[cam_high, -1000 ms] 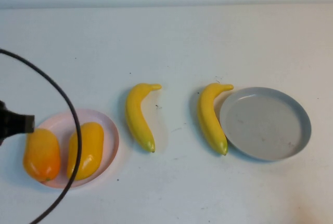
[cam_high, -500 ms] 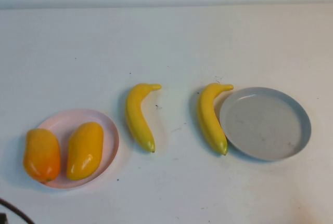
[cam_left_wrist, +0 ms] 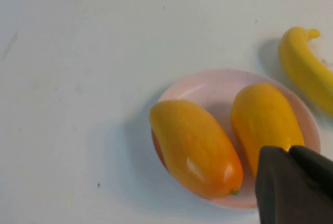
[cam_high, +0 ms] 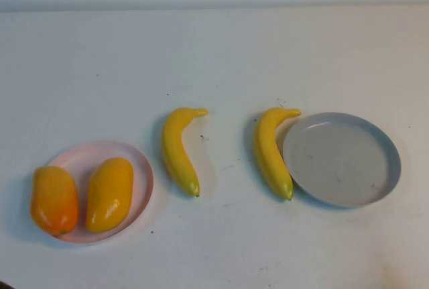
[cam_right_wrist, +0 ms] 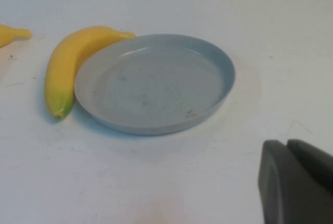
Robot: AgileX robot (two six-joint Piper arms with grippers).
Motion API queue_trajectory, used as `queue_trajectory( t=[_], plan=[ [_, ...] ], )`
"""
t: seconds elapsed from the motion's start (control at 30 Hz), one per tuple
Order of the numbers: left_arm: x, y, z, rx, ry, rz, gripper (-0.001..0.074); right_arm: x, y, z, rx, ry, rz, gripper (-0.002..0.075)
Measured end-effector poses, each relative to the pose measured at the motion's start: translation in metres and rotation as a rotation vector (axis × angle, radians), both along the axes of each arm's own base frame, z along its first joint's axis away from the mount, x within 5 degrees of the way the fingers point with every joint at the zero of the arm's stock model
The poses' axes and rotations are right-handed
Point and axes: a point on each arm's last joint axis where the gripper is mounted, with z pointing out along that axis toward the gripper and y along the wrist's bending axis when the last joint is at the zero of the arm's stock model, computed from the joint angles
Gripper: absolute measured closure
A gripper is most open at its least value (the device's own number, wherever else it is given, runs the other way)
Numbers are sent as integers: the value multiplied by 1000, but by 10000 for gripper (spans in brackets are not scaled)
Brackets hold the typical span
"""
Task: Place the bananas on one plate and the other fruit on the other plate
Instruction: Put another type of fruit in the right plate
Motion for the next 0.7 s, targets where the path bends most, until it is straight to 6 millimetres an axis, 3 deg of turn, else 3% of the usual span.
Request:
queue_trajectory(
  t=[0.2,0.37,0.7],
  plan=[
    [6,-5,-6,5,-266,-56,738,0,0,0,0,0,0,743],
    [-3,-7,-24,-24,-514,-99,738,0,0,0,0,0,0,743],
    [-10,4,-58,-49,-523,56,738,0,0,0,0,0,0,743]
  ],
)
